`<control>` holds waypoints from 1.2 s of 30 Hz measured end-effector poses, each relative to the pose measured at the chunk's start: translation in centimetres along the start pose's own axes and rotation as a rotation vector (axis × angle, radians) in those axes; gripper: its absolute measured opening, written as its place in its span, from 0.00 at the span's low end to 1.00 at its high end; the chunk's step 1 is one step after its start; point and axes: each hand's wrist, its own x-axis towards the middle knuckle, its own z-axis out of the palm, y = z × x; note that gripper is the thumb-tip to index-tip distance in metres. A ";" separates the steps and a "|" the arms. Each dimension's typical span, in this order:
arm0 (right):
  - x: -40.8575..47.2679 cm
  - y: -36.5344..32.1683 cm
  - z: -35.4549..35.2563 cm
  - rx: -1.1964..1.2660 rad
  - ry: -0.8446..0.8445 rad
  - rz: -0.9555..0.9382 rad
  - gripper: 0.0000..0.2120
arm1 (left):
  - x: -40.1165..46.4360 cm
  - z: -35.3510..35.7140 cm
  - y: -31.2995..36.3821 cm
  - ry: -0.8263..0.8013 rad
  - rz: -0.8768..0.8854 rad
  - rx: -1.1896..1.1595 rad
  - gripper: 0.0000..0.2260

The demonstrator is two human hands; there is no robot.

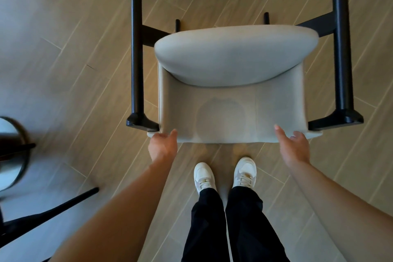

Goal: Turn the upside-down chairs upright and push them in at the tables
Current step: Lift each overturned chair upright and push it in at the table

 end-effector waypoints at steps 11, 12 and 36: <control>4.3 1.6 -2.1 -0.013 0.253 0.009 0.47 | 3.9 0.0 -1.2 0.175 -0.045 -0.118 0.42; 4.7 1.6 -2.1 0.000 0.253 0.004 0.47 | 4.2 0.1 -1.2 0.179 -0.026 -0.137 0.41; 11.9 4.2 0.7 0.295 0.350 -0.114 0.46 | 8.4 4.4 -3.5 0.278 0.085 -0.430 0.37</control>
